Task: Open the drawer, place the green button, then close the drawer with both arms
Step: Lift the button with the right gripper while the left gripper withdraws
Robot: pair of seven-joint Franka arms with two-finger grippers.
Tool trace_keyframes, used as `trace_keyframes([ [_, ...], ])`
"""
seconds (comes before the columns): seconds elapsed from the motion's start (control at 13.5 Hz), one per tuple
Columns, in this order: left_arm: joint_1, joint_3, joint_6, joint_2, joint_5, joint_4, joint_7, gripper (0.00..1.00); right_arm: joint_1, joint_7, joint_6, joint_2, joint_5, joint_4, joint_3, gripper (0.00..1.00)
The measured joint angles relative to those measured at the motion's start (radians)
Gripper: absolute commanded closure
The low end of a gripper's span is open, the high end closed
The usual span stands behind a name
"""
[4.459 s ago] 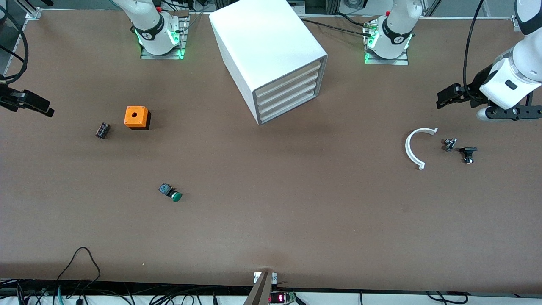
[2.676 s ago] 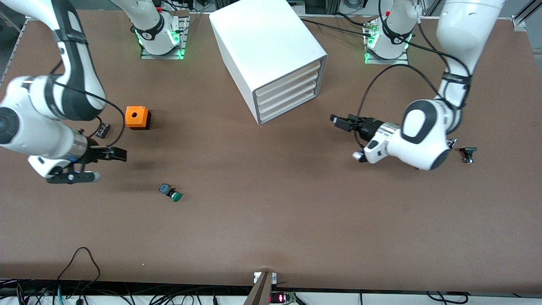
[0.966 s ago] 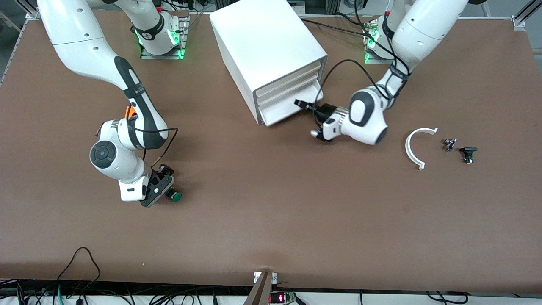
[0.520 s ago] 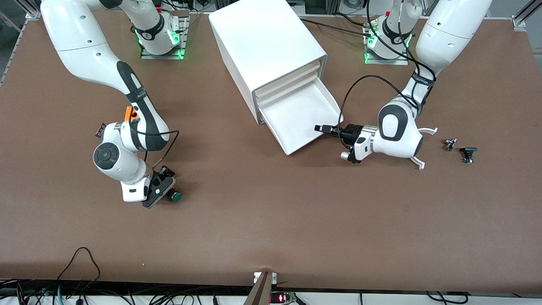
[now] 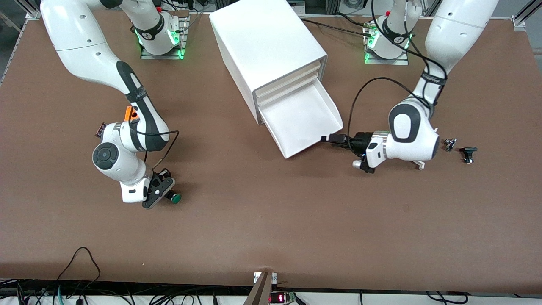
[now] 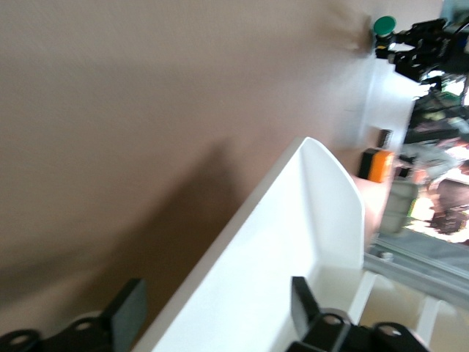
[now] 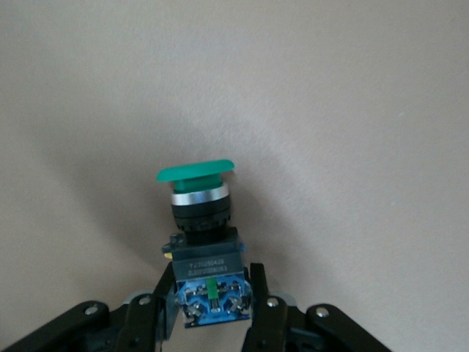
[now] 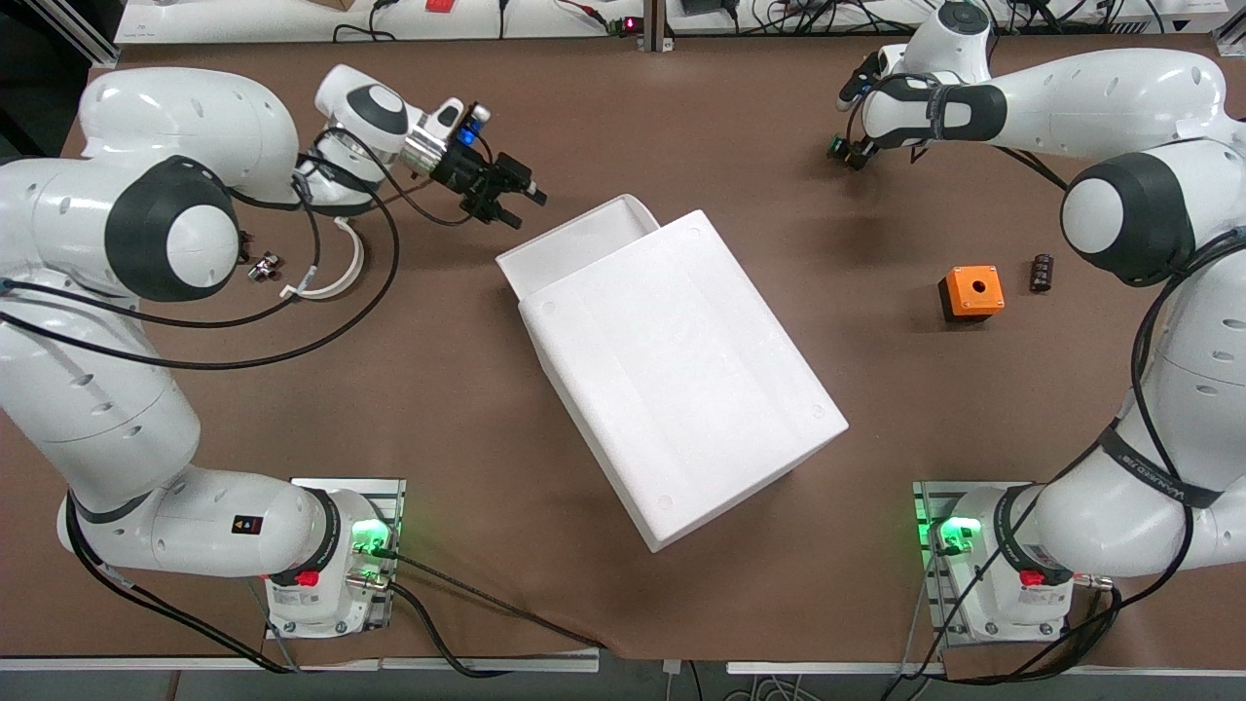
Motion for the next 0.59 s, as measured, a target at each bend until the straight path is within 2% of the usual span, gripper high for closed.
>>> trace_keyframes([
  [0.22,0.051,0.018,0.073,-0.143,0.159,0.038,-0.009,0.00,0.004,-0.001,-0.008,-0.035,0.000,0.024,0.011,0.80],
  [0.37,0.090,0.034,0.071,-0.261,0.258,0.036,-0.014,0.00,0.009,-0.001,-0.069,-0.081,0.000,0.057,0.056,0.80],
  [0.59,0.138,0.090,-0.055,-0.433,0.520,0.036,-0.020,0.00,0.047,0.020,-0.225,-0.132,0.000,0.170,0.121,0.80],
])
